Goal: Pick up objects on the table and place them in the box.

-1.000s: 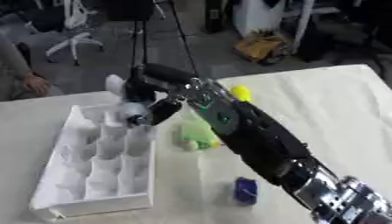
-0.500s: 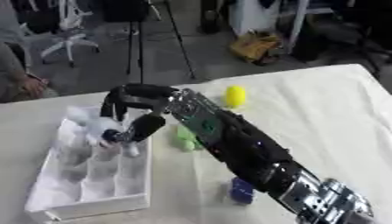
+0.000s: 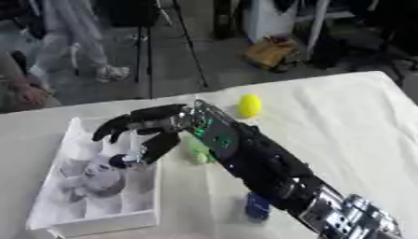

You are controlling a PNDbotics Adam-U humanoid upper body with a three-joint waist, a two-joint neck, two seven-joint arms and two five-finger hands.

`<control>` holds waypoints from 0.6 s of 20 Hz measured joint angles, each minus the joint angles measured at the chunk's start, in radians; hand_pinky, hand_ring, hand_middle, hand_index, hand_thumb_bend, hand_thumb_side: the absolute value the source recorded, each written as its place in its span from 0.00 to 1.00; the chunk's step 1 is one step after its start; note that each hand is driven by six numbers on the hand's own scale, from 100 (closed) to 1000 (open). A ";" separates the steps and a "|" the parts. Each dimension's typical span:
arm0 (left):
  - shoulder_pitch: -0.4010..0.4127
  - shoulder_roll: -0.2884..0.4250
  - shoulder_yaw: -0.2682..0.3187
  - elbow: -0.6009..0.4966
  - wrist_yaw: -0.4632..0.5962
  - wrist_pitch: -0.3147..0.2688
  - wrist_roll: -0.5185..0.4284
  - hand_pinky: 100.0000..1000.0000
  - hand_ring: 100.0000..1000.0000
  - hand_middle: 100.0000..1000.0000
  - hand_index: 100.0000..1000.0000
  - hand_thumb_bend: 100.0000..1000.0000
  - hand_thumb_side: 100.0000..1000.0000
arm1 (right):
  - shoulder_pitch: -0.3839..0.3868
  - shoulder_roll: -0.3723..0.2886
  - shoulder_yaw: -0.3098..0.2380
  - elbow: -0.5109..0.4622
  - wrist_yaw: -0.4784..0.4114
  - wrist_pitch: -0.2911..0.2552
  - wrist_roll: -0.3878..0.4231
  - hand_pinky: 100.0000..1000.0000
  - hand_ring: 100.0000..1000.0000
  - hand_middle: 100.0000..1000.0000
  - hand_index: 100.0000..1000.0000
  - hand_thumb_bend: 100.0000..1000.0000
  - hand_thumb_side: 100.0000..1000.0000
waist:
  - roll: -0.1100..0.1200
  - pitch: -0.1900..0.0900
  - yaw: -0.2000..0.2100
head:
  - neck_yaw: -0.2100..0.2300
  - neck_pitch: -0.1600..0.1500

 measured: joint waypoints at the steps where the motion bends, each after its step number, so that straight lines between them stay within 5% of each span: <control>1: 0.000 0.000 0.000 0.000 0.000 0.000 0.000 0.95 0.74 0.76 0.74 0.39 0.91 | 0.000 0.000 0.000 0.000 0.000 0.000 0.000 0.95 0.85 0.97 1.00 0.20 0.77 | 0.000 0.000 0.000 | 0.001 0.000; 6: 0.000 0.000 0.000 0.000 0.000 0.000 0.000 0.95 0.74 0.75 0.74 0.39 0.91 | 0.001 -0.005 -0.013 -0.008 0.003 0.002 -0.033 0.90 0.78 0.88 0.98 0.20 0.74 | 0.000 0.000 -0.009 | 0.003 0.000; 12: 0.002 0.000 0.001 0.000 -0.002 0.000 0.000 0.95 0.74 0.75 0.73 0.38 0.92 | 0.011 -0.037 -0.059 -0.049 0.029 0.046 -0.222 0.85 0.72 0.83 0.94 0.20 0.69 | 0.000 0.000 -0.045 | 0.017 0.000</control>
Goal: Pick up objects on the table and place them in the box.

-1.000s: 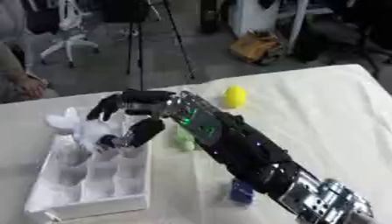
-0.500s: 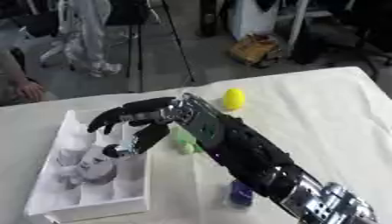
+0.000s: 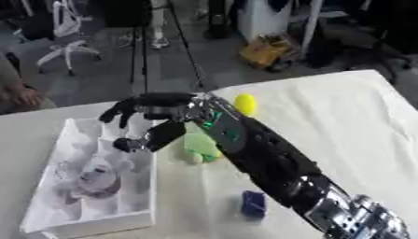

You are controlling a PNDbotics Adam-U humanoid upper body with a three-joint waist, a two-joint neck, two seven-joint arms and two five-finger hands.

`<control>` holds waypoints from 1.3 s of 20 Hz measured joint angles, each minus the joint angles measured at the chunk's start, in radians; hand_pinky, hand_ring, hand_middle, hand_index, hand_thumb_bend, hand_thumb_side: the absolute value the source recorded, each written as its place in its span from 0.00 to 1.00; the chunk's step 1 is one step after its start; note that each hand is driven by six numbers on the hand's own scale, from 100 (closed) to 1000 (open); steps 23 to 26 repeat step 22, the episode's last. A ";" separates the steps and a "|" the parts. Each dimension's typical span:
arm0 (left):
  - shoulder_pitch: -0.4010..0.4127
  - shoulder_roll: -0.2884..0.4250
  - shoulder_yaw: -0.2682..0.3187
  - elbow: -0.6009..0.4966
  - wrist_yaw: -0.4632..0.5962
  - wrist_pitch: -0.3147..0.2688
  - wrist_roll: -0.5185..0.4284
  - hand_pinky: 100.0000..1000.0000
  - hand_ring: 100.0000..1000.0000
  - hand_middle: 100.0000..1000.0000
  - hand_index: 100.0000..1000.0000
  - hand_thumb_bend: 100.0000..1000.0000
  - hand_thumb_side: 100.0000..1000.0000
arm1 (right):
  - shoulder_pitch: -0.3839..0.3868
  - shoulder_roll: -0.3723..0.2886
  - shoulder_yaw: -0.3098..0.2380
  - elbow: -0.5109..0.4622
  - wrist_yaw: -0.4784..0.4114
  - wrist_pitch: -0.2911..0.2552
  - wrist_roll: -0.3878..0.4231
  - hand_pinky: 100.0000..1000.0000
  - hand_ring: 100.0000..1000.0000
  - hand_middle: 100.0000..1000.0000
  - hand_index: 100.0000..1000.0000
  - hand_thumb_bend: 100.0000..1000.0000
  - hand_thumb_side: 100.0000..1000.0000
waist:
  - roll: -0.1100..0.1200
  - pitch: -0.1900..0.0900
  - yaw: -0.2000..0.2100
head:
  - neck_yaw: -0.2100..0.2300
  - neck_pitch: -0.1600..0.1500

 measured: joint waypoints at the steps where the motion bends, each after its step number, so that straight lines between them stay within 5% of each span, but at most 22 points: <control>1: 0.005 0.000 0.002 0.000 -0.001 0.000 0.001 0.95 0.74 0.75 0.73 0.38 0.92 | 0.008 -0.008 -0.010 -0.012 0.000 0.010 -0.035 0.85 0.73 0.83 0.94 0.20 0.69 | 0.000 0.000 -0.017 | 0.008 0.000; 6: 0.019 0.001 0.023 0.000 -0.018 0.003 0.015 0.96 0.74 0.75 0.72 0.37 0.93 | 0.080 -0.067 -0.079 -0.119 -0.029 0.066 -0.168 0.86 0.71 0.83 0.95 0.21 0.68 | 0.000 0.001 -0.096 | 0.062 -0.005; 13: 0.041 0.009 0.046 0.000 -0.041 0.015 0.035 0.97 0.75 0.75 0.72 0.35 0.95 | 0.200 -0.118 -0.183 -0.301 -0.110 0.136 -0.252 0.84 0.70 0.82 0.94 0.20 0.66 | 0.000 0.001 -0.179 | 0.134 -0.011; 16: 0.050 0.011 0.051 0.000 -0.058 0.034 0.041 0.98 0.75 0.76 0.72 0.34 0.96 | 0.329 -0.142 -0.254 -0.390 -0.129 0.152 -0.317 0.82 0.68 0.80 0.94 0.21 0.65 | 0.012 0.003 -0.250 | 0.175 -0.011; 22: 0.071 0.024 0.065 0.024 -0.104 0.061 0.049 0.99 0.75 0.76 0.71 0.32 0.97 | 0.503 -0.151 -0.342 -0.521 -0.126 0.191 -0.426 0.80 0.66 0.79 0.95 0.25 0.60 | 0.017 0.009 -0.288 | 0.212 -0.008; 26: 0.071 0.024 0.065 0.024 -0.104 0.061 0.049 0.99 0.75 0.76 0.71 0.32 0.97 | 0.503 -0.151 -0.342 -0.521 -0.126 0.191 -0.426 0.80 0.66 0.79 0.95 0.25 0.60 | 0.017 0.009 -0.288 | 0.212 -0.008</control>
